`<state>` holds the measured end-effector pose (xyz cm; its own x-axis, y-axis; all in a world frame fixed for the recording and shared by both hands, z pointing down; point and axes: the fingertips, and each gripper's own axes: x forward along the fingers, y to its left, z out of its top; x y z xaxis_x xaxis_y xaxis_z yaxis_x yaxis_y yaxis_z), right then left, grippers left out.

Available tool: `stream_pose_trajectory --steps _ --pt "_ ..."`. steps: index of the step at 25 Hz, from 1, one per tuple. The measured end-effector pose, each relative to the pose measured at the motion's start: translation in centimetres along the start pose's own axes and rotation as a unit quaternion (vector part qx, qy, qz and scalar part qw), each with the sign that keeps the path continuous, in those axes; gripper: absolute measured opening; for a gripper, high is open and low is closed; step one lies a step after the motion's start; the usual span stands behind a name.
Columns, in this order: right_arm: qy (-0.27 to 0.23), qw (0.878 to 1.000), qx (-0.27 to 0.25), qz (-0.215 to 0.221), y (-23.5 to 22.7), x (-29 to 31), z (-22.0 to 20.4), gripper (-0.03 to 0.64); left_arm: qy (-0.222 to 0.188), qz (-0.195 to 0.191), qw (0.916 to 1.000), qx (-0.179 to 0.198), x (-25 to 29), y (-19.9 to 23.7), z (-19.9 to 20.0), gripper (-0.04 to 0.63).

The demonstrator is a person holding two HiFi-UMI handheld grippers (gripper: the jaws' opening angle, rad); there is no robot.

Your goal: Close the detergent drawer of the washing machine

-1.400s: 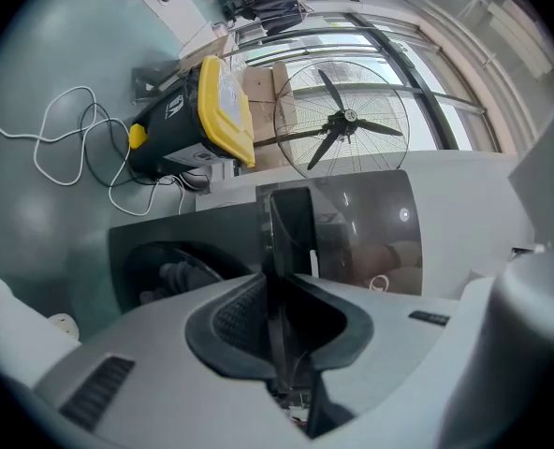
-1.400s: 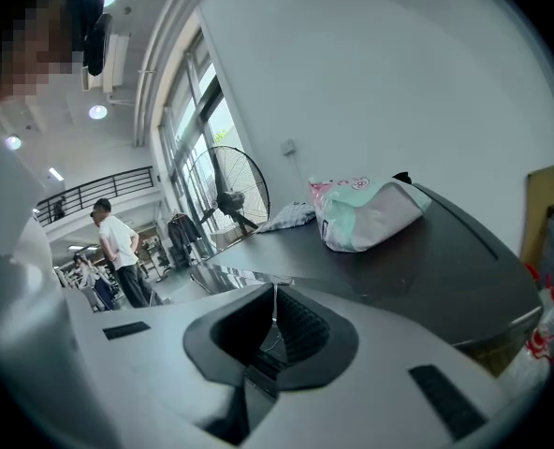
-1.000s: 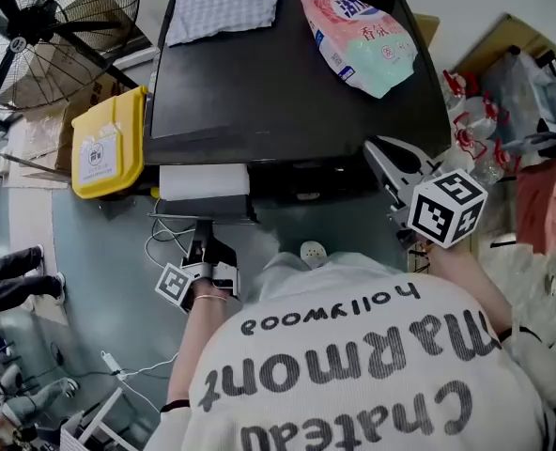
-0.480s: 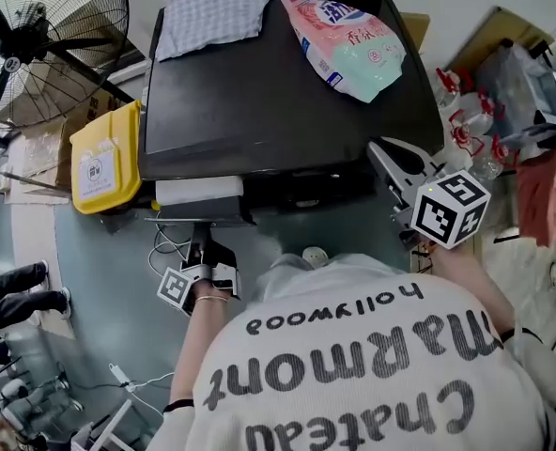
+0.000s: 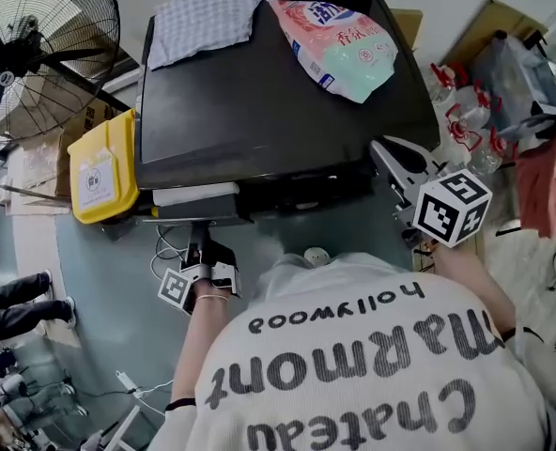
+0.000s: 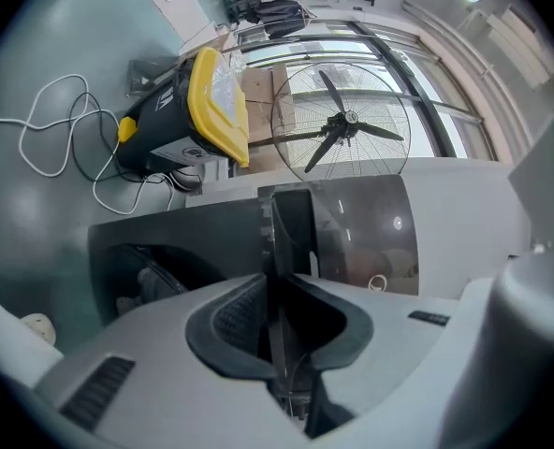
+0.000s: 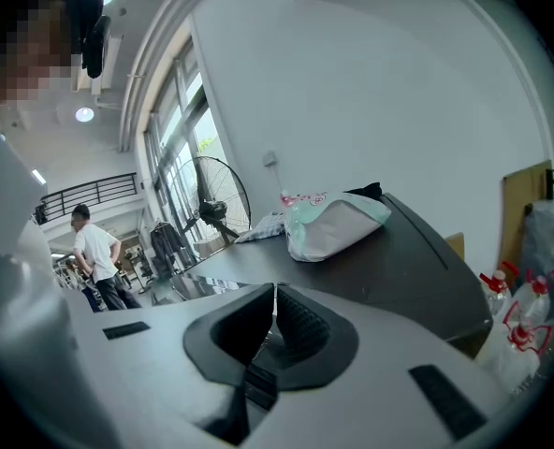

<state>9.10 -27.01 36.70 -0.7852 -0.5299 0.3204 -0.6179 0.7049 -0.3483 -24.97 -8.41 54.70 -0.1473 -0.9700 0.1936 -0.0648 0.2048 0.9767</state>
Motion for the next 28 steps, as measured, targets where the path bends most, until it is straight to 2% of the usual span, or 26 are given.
stream_pose_trajectory --steps 7,13,22,28 --pt "0.000 1.000 0.011 -0.011 -0.1 -0.8 -0.4 0.034 -0.004 -0.003 1.0000 -0.005 0.2 -0.2 0.2 0.064" --pt "-0.003 0.999 0.022 -0.025 0.4 -0.8 -0.5 0.034 0.000 0.025 0.9995 -0.020 0.3 -0.2 -0.1 0.064" --pt "-0.012 0.999 0.019 -0.040 2.5 0.4 0.2 0.034 0.033 0.030 0.9984 -0.035 1.8 -0.8 0.0 0.064" --pt "-0.022 0.998 0.034 -0.058 2.0 0.7 0.4 0.034 0.048 0.055 0.9960 -0.051 2.3 -0.6 -0.1 0.064"
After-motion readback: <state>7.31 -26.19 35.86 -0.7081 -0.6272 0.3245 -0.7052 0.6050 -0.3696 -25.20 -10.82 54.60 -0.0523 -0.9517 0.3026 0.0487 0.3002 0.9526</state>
